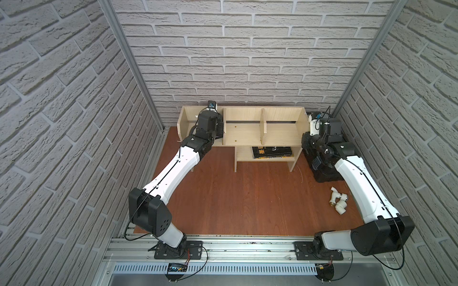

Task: Wipe the bookshelf clean with a cloth
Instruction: Wipe the dust from the shelf.

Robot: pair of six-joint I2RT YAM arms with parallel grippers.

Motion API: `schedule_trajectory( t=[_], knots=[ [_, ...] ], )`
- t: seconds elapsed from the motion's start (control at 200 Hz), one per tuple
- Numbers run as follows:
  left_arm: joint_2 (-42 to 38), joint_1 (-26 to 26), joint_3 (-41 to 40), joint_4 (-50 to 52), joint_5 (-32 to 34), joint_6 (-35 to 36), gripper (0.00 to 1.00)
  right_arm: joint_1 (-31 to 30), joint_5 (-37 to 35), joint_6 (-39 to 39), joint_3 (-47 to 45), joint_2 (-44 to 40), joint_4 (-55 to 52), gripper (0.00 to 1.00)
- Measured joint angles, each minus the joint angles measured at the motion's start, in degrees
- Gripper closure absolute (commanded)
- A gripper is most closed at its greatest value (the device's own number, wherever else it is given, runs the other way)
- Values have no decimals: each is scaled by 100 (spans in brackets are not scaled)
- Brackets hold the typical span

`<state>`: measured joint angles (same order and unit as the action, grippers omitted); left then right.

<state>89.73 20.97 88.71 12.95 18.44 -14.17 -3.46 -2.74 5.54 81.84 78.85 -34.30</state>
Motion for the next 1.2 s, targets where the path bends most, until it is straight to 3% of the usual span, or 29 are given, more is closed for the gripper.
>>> schedule_trajectory(
  t=[0.275,0.58,0.945,1.2],
  knots=[
    [-284,634,577,-87,61,2,100,0,4,2,0,0,2,97],
    [-417,1276,575,-697,-839,-101,100,0,15,2,0,0,4,97],
    [409,1178,-227,-918,424,39,100,-2,39,-2,-107,-63,116,97],
    [334,1189,-254,-831,501,-111,100,-4,44,0,-107,-63,118,97]
  ],
)
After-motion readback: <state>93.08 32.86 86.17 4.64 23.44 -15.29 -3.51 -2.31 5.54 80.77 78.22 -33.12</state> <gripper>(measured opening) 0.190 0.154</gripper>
